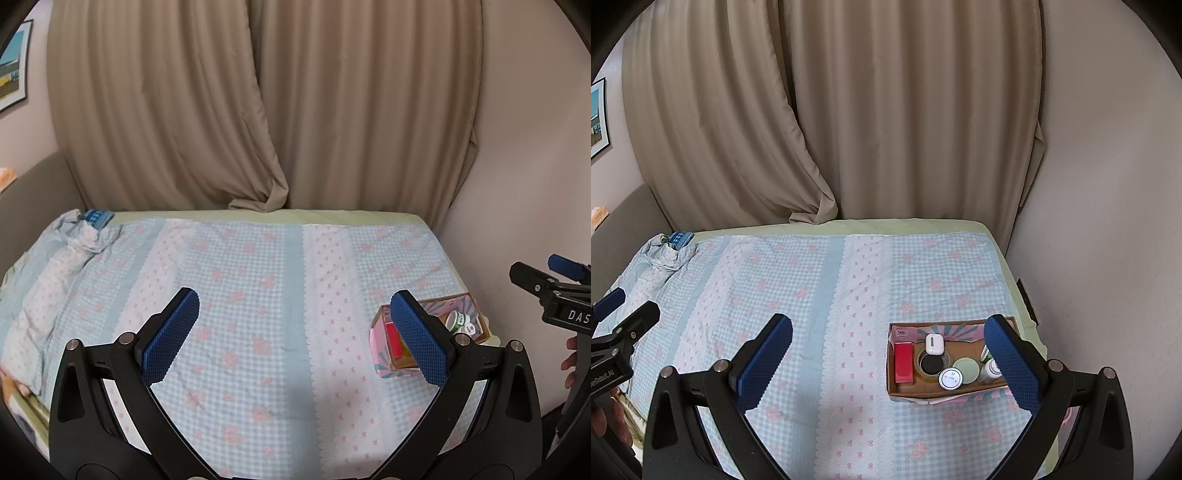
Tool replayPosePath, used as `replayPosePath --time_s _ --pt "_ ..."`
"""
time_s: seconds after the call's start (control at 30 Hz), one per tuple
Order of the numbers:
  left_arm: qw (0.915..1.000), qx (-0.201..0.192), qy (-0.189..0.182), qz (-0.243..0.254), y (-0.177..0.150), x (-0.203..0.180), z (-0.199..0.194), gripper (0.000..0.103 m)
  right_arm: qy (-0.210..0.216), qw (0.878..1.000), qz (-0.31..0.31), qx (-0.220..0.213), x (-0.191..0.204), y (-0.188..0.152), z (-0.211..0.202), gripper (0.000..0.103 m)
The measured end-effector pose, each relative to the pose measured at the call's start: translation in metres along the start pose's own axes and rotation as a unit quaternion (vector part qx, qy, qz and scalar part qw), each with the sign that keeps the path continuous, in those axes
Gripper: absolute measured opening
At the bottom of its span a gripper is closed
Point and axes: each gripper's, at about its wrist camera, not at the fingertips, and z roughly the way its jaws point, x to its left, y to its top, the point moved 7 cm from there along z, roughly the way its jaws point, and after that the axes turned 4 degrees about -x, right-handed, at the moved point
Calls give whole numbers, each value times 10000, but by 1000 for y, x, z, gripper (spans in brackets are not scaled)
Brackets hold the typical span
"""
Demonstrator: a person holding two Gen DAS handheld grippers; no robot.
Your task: Organize rigid objects
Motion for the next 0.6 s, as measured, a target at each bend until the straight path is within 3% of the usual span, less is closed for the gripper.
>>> replayPosePath --time_s 0.6 --pt "9993 -279 56 225 -2 -14 -8 103 -33 10000 13 -55 1 -1 0 103"
